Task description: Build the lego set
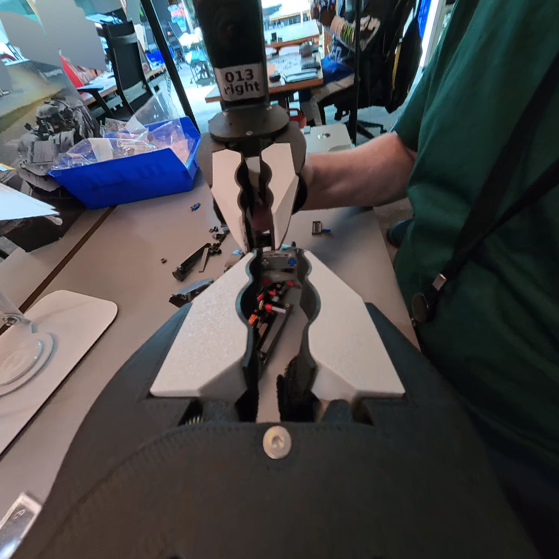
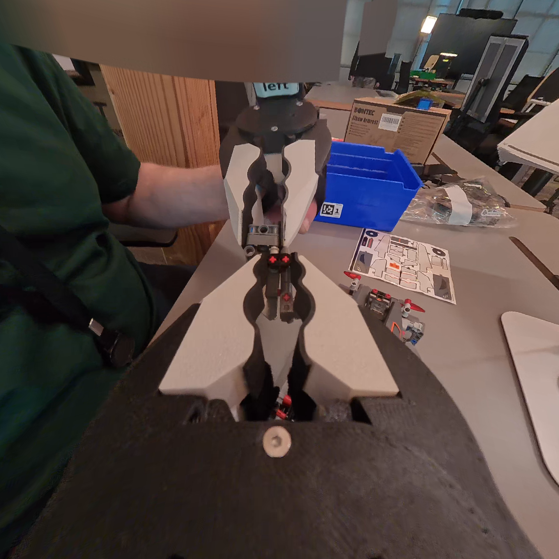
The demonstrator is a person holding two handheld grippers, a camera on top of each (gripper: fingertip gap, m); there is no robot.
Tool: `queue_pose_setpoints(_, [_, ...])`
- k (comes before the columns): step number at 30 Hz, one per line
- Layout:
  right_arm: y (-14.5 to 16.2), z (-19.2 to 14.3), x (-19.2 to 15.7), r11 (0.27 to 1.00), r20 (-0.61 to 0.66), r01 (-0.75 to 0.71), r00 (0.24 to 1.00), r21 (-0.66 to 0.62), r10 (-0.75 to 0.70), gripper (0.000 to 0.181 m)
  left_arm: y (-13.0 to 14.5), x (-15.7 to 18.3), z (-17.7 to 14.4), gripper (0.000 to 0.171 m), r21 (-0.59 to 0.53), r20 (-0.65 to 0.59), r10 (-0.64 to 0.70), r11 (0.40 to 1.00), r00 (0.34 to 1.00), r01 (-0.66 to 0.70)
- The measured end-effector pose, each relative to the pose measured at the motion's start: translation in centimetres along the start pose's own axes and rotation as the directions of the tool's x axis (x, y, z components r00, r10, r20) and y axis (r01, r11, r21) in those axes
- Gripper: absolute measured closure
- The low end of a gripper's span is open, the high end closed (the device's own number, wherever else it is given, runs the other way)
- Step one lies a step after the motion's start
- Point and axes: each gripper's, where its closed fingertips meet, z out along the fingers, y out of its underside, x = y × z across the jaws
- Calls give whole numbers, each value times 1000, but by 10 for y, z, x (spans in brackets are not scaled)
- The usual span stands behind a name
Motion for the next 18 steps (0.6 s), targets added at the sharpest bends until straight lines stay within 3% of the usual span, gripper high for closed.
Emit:
queue_pose_setpoints(5, [-11, 0, 5, 990, -19, -98, 995, 98, 101, 169, -9, -5, -5, 150, 145, 26, -88, 986, 996, 84])
queue_pose_setpoints(10, [-12, 1, 7, 972, -44, -169, 983, 162, 178, 169, -8, -7, -7, 150, 213, 44, -146, 968, 988, 134])
queue_pose_setpoints(18, [-19, 4, 9, 969, -130, -133, 978, 209, 163, 170, -13, -9, -13, 149, 335, 34, -264, 912, 964, 238])
